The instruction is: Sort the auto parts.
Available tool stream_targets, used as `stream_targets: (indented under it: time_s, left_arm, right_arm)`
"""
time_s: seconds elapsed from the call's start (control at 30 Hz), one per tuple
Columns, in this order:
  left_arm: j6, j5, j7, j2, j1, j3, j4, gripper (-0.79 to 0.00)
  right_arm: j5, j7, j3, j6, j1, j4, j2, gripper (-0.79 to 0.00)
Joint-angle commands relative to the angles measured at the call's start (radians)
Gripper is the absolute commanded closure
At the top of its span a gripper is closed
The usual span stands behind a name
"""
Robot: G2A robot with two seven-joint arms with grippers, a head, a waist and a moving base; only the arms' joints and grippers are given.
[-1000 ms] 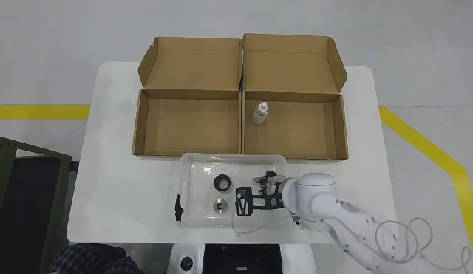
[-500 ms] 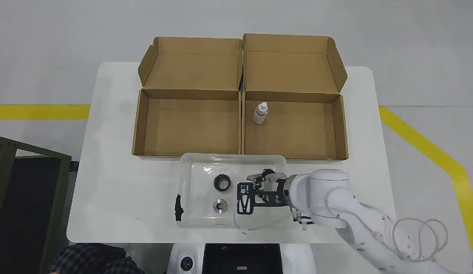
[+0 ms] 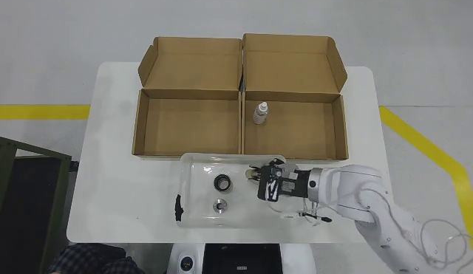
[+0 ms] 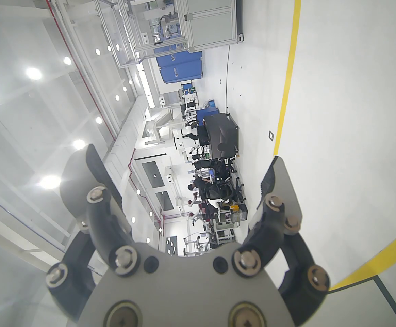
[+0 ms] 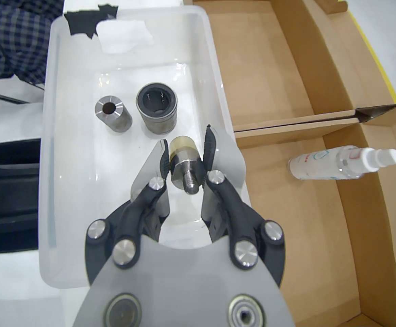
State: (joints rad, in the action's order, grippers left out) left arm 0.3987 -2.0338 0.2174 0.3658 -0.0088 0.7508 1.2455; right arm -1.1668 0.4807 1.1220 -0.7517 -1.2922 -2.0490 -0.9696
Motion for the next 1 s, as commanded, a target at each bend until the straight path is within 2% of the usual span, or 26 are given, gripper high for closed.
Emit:
stream_targets:
  time_s: [0.0,0.17,0.3,0.5,0.97]
  left_arm:
    - [0.0,0.0,0.0,0.0,0.0,0.0,0.0,-0.785]
    - [0.0,0.0,0.0,0.0,0.0,0.0,0.0,-0.785]
    - [0.0,0.0,0.0,0.0,0.0,0.0,0.0,-0.785]
    - [0.0,0.0,0.0,0.0,0.0,0.0,0.0,-0.785]
    - [0.0,0.0,0.0,0.0,0.0,0.0,0.0,-0.785]
  right_arm:
    - [0.008,-0.065,0.044,0.036,-0.018,0.01,0.003,0.0]
    - [0.057,-0.235,0.145,0.059,-0.085,0.032,0.01,0.0]
    - [0.088,-0.316,0.209,0.057,-0.122,0.04,0.015,0.0]
    - [0.128,-0.384,0.274,0.027,-0.153,0.042,0.019,0.0]
    - [0.169,-0.465,0.303,-0.01,-0.153,0.038,0.016,0.0]
